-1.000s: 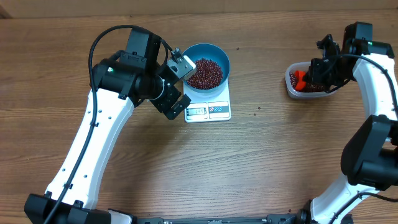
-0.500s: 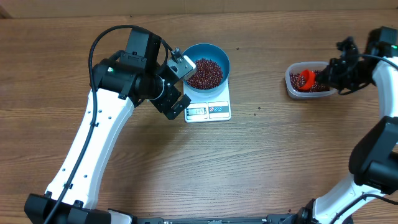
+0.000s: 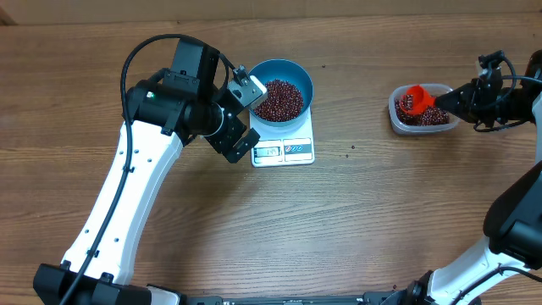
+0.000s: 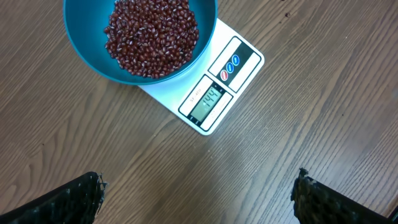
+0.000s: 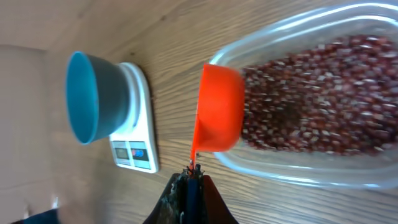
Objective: Scoop item into bowl and weigh 150g on scale
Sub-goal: 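Dip the red cup into the tub and scoop beans, then carry the filled cup left over the teal bowl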
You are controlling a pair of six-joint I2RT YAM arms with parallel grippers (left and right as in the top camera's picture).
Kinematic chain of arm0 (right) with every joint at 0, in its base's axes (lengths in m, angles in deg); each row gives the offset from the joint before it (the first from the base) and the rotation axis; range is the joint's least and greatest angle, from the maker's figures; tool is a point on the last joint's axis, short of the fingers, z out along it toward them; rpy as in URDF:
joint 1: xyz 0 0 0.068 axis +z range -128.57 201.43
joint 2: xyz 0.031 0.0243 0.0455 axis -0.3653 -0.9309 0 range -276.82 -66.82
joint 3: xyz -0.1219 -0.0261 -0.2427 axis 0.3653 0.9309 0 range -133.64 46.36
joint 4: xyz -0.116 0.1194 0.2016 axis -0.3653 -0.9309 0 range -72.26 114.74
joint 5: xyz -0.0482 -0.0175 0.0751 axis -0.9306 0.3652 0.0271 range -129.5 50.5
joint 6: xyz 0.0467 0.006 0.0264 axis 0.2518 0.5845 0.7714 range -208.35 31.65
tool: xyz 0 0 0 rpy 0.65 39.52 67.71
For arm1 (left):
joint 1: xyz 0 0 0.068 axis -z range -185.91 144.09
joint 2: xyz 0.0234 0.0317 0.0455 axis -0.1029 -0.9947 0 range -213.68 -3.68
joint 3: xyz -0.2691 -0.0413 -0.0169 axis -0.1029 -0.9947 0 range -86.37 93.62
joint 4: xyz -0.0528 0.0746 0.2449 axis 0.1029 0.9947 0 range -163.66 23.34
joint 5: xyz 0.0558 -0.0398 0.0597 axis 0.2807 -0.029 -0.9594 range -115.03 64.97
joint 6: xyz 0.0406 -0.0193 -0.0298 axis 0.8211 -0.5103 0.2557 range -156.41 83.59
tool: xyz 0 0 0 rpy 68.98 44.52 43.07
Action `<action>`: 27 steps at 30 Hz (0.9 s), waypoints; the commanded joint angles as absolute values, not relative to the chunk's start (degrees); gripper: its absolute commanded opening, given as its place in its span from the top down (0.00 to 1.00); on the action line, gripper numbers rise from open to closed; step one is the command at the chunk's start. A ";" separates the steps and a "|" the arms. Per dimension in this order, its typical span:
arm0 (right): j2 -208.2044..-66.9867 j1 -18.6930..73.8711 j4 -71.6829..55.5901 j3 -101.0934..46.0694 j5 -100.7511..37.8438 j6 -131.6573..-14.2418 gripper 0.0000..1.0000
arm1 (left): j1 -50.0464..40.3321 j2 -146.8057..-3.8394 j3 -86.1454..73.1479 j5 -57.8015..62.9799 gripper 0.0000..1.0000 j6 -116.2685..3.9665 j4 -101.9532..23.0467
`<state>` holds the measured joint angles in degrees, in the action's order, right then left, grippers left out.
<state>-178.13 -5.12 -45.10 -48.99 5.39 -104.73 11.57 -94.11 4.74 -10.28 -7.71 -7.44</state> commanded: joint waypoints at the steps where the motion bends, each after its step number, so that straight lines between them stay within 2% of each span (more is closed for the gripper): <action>1: -175.77 -5.23 -45.13 -50.91 10.50 -106.46 0.96 | 11.37 -94.44 4.41 -10.22 0.00 -6.83 -7.51; 12: -172.77 -2.80 -46.81 -50.91 17.21 -106.43 0.96 | 11.37 -94.44 4.41 -10.24 0.01 -6.83 -7.51; 27: -172.66 12.98 -45.74 -55.83 16.90 -100.58 0.96 | 11.37 -94.44 4.41 -10.22 0.00 -6.83 -7.51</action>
<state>-174.98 10.49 -46.22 -51.92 15.75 -102.61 11.57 -94.11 4.74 -10.28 -7.71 -7.44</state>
